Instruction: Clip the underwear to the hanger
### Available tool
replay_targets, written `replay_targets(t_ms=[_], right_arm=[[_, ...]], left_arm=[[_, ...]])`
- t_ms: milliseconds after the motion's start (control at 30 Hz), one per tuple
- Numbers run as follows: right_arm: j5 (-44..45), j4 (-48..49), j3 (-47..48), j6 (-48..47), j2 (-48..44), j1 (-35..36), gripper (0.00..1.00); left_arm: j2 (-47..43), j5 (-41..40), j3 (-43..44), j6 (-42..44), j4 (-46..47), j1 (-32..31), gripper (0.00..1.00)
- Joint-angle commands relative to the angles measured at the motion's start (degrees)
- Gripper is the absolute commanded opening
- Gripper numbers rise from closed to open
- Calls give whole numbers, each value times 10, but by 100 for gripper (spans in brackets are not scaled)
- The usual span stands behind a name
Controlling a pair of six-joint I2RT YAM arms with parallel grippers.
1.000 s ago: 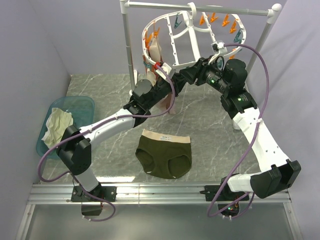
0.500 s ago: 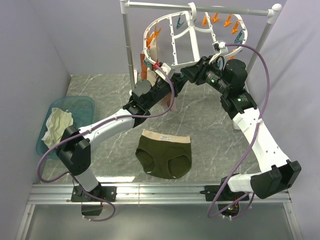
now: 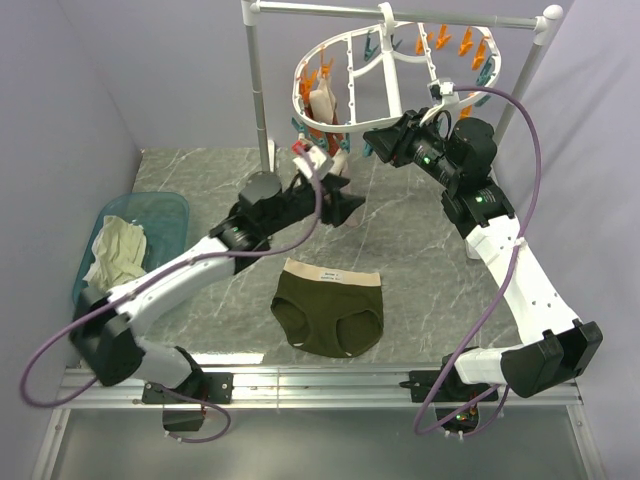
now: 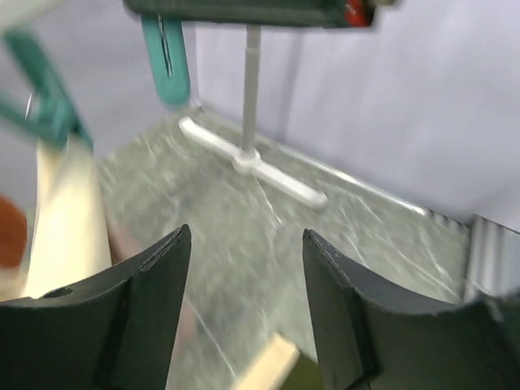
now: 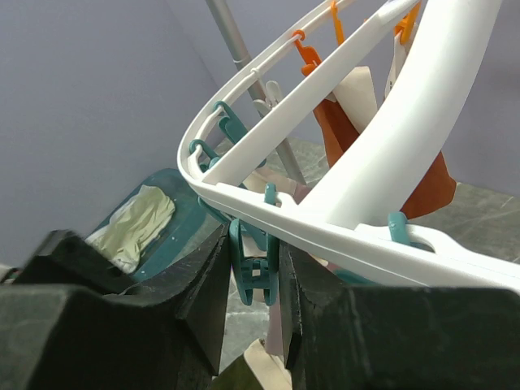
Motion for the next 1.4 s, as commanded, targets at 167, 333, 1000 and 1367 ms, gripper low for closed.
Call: replay_targets(t_ms=[167, 333, 1000, 1367], right_arm=[[14, 32, -8, -8, -25, -2, 0], [18, 30, -11, -8, -25, -2, 0], [22, 31, -19, -10, -28, -1, 0], [20, 27, -28, -23, -35, -2, 0]], left_arm=[[-137, 0, -112, -86, -228, 21, 64], [-117, 4, -126, -134, -347, 62, 66], [112, -130, -99, -254, -461, 77, 98], [230, -142, -17, -235, -474, 17, 98]])
